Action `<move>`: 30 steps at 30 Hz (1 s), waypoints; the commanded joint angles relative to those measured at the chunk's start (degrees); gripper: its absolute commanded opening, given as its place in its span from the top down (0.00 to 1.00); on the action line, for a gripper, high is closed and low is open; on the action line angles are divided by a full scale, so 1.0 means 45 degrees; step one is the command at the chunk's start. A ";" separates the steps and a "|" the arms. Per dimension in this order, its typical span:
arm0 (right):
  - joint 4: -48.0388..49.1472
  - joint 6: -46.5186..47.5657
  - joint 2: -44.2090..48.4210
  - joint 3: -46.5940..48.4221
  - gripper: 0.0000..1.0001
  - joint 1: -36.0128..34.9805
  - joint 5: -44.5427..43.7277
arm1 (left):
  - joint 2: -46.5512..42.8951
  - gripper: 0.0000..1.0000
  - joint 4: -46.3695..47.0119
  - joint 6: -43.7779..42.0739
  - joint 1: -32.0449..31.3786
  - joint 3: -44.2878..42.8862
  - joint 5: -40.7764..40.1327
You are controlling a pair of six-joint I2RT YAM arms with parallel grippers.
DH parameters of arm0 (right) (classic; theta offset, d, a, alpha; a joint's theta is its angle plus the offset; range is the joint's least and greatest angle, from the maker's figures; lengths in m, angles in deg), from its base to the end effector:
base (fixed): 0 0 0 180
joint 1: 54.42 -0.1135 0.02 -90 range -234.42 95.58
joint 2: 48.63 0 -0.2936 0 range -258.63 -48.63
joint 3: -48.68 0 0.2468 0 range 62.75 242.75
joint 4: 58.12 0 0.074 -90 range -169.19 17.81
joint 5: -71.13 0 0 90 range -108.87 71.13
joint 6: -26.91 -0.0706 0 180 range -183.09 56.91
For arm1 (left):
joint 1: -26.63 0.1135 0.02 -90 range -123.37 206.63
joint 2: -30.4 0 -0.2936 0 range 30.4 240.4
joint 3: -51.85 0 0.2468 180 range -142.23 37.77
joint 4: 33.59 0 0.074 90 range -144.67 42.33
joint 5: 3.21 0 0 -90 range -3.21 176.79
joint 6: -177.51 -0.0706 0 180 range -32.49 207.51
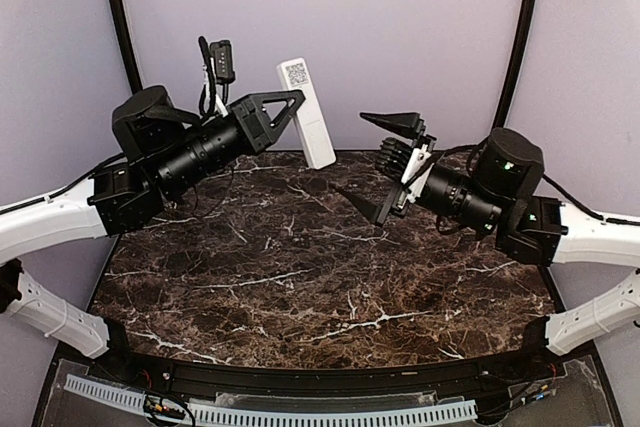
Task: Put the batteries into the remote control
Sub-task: Pass from the right arm to the left, then pass from the left arm to the right
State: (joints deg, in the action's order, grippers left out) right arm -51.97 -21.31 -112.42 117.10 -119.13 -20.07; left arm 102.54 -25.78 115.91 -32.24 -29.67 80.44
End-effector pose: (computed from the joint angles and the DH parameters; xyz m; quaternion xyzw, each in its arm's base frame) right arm 0.1203 0.2510 0.4239 -0.5060 0.3880 0.1466 0.7563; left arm 0.1676 -0.2623 0.4758 0.1127 0.5835 -0.5307 0.6043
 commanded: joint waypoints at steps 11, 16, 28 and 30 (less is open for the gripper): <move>-0.0706 -0.2468 -0.1194 0.2797 0.01 0.0773 0.2917 | -0.0721 1.00 0.0312 0.0358 0.0422 0.0341 0.0070; -0.1156 -0.5993 -0.1376 0.3043 0.01 0.0685 0.2592 | -0.0550 1.00 0.1465 -0.0333 0.0404 0.0801 -0.0318; -0.2011 -0.8617 -0.2967 0.3962 0.13 0.0122 -0.1371 | 0.0034 1.00 0.2777 -0.0193 0.0405 0.1114 -0.0502; -0.2200 -0.8620 -0.3203 0.4104 0.15 0.0113 -0.1578 | 0.0067 1.00 0.2782 -0.0156 0.0397 0.1109 -0.0522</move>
State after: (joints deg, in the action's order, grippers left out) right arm -60.29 -56.85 -125.60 134.08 -117.90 -23.13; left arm 103.11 -17.21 115.63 -30.65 -25.38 78.73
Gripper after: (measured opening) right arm 0.870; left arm 0.162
